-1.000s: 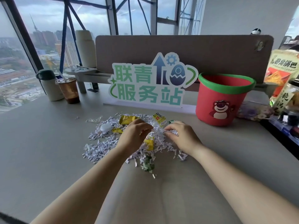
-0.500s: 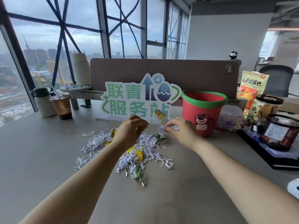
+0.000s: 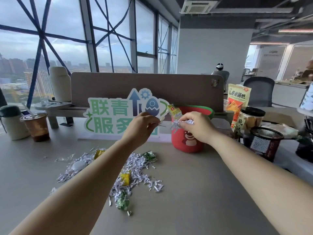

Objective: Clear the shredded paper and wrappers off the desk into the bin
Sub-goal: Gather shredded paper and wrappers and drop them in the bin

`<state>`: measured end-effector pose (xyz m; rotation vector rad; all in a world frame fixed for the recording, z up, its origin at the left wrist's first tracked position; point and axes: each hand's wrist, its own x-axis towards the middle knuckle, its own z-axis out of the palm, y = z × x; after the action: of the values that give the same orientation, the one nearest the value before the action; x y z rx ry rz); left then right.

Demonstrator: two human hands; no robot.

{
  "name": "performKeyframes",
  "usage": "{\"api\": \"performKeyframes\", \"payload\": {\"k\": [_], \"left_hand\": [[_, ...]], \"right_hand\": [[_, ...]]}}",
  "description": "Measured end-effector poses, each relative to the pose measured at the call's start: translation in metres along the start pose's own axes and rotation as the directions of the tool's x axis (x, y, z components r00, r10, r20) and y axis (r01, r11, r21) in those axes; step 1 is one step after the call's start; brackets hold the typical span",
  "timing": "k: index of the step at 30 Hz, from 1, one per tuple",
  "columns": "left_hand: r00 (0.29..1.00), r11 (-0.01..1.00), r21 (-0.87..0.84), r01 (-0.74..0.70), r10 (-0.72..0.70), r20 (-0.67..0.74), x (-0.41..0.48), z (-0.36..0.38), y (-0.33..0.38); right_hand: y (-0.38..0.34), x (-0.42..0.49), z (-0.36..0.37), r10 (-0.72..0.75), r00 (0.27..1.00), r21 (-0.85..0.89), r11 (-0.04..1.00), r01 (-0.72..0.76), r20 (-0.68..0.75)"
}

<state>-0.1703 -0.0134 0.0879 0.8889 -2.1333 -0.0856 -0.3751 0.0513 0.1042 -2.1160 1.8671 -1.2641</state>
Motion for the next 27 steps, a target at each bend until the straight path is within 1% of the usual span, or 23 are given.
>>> {"api": "performKeyframes", "payload": {"k": [3, 9, 14, 18, 22, 27], "left_hand": [[0.999, 0.999, 0.004, -0.033, 0.033, -0.002, 0.020, 0.007, 0.008], [0.995, 0.994, 0.034, -0.100, 0.100, 0.012, 0.065, 0.021, 0.021], [0.994, 0.993, 0.044, -0.110, 0.110, 0.015, 0.106, 0.043, 0.025], [0.989, 0.988, 0.064, -0.137, 0.133, 0.064, 0.134, 0.071, 0.021], [0.984, 0.988, 0.057, -0.145, 0.137, 0.115, 0.149, 0.094, 0.020], [0.973, 0.992, 0.054, -0.117, 0.104, 0.206, 0.156, 0.111, 0.020]], "right_hand": [[0.008, 0.011, -0.017, 0.007, 1.000, 0.007, 1.000, -0.007, -0.017], [0.030, 0.038, -0.044, 0.039, 0.997, -0.042, 0.998, -0.041, -0.068], [0.057, 0.065, -0.052, 0.101, 0.993, -0.057, 0.993, -0.105, -0.062], [0.080, 0.086, -0.050, 0.154, 0.987, -0.096, 0.983, -0.158, -0.046], [0.094, 0.103, -0.042, 0.195, 0.981, -0.157, 0.968, -0.193, -0.003], [0.099, 0.114, -0.032, 0.257, 0.958, -0.249, 0.943, -0.220, 0.125]]}}
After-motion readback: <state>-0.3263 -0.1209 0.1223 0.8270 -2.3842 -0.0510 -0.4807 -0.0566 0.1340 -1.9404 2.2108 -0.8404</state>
